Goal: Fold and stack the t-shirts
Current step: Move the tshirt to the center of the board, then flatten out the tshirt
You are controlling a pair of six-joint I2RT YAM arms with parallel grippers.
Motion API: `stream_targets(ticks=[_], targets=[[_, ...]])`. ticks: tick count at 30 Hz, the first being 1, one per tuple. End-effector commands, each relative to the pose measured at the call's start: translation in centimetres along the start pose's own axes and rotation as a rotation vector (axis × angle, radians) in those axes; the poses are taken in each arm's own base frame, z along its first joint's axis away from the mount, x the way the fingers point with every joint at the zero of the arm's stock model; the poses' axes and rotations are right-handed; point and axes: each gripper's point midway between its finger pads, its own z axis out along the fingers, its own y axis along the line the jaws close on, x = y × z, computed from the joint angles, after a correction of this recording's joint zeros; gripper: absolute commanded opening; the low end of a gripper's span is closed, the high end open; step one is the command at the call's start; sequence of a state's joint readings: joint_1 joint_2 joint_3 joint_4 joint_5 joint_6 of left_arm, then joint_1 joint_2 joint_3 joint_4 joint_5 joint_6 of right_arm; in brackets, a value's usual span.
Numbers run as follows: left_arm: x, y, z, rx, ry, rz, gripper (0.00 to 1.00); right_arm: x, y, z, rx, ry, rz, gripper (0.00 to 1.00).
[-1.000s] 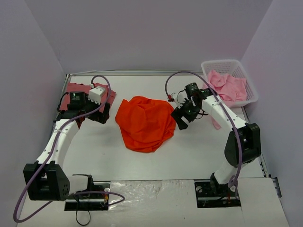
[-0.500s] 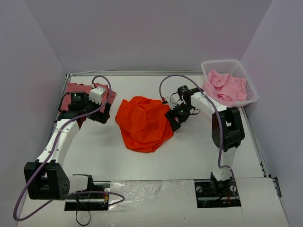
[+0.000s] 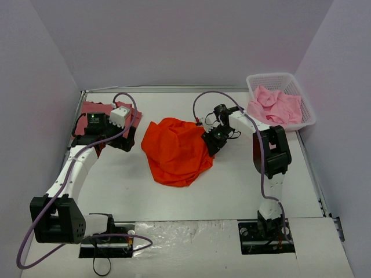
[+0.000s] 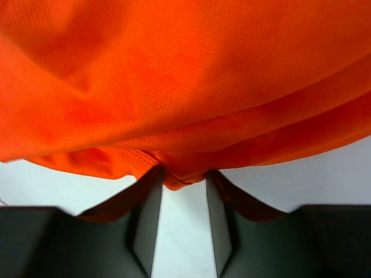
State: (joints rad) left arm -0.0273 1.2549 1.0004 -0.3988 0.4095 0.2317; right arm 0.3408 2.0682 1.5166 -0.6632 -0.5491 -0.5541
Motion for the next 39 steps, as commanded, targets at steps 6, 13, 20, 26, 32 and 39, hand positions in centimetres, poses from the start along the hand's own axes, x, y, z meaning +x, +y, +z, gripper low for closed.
stream_targets(ticks=[6, 13, 20, 26, 32, 39], targets=[[-1.3, 0.1, 0.8, -0.01, -0.007, 0.035, 0.94, 2.1, 0.3, -0.9, 0.039, 0.041, 0.018, 0.0], [-3.0, -0.3, 2.3, 0.01, -0.014, 0.112, 0.94, 3.4, -0.3, -4.9, 0.119, -0.015, 0.042, 0.0], [-4.9, 0.3, 9.5, 0.057, 0.016, -0.008, 0.94, 4.6, -0.7, -4.3, 0.042, -0.043, 0.093, 0.0], [-6.1, -1.3, 16.4, 0.243, 0.074, -0.093, 0.98, 5.1, -0.9, -2.7, 0.017, -0.006, 0.107, 0.0], [-7.6, -3.1, 20.5, 0.324, 0.094, -0.059, 0.81, 5.8, -1.0, -2.0, 0.009, 0.019, 0.118, 0.0], [-7.7, -6.8, 22.6, 0.461, 0.116, -0.056, 0.74, 6.6, -1.4, -1.2, 0.015, 0.053, 0.134, 0.0]])
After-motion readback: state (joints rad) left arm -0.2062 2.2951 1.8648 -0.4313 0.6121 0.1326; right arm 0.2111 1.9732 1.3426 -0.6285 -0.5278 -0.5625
